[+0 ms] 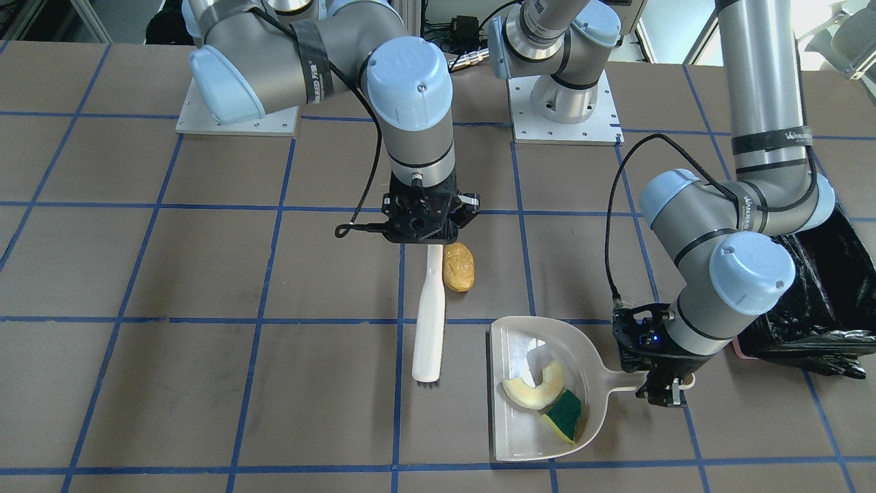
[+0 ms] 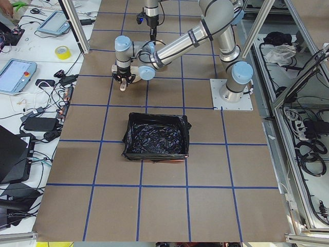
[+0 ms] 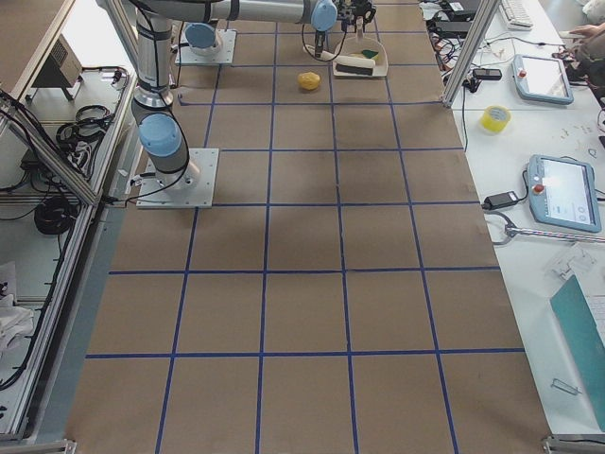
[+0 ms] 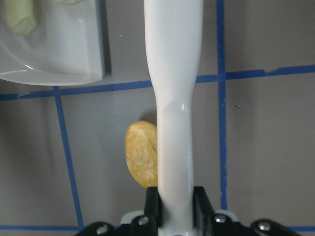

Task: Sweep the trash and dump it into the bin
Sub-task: 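Move the brush behind the yellow potato with the right gripper, then sweep the yellow potato into the dustpan with the right-held brush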

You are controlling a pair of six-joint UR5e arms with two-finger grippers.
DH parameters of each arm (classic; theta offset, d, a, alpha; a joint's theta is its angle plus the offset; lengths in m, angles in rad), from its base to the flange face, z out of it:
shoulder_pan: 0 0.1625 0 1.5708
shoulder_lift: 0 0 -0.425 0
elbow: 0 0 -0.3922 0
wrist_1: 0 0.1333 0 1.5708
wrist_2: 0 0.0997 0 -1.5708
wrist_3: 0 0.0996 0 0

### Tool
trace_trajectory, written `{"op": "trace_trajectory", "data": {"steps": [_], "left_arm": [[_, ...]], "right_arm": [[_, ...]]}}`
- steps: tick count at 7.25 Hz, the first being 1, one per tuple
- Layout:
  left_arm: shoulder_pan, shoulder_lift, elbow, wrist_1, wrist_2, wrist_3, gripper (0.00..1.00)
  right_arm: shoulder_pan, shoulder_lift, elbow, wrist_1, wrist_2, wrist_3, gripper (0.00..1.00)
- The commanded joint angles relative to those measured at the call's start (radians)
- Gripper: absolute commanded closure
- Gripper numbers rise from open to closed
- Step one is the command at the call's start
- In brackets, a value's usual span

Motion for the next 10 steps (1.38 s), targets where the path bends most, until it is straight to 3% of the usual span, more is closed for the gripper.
{"op": "trace_trajectory", "data": {"steps": [1,3,5,6,10], "left_arm": [[0.039,0.15,-0.172,0.0,0.0,0.094,1.0],[0.046,0.351,-0.393,0.018,0.005,0.093,1.0],[0.054,0.471,-0.562,0.079,0.005,0.099,1.0],[0.068,0.479,-0.617,0.164,0.006,0.097,1.0],[0.062,0.442,-0.618,0.168,0.018,0.086,1.0]], "right_arm": [[0.005,-0.173,0.231,0.028,-0.039,-0.006,1.0],[0.047,-0.263,0.432,-0.115,-0.039,0.03,1.0],[0.116,-0.208,0.442,-0.222,-0.038,0.116,1.0],[0.173,-0.17,0.445,-0.277,-0.035,0.126,1.0],[0.193,-0.096,0.442,-0.378,-0.004,0.179,1.0]]}}
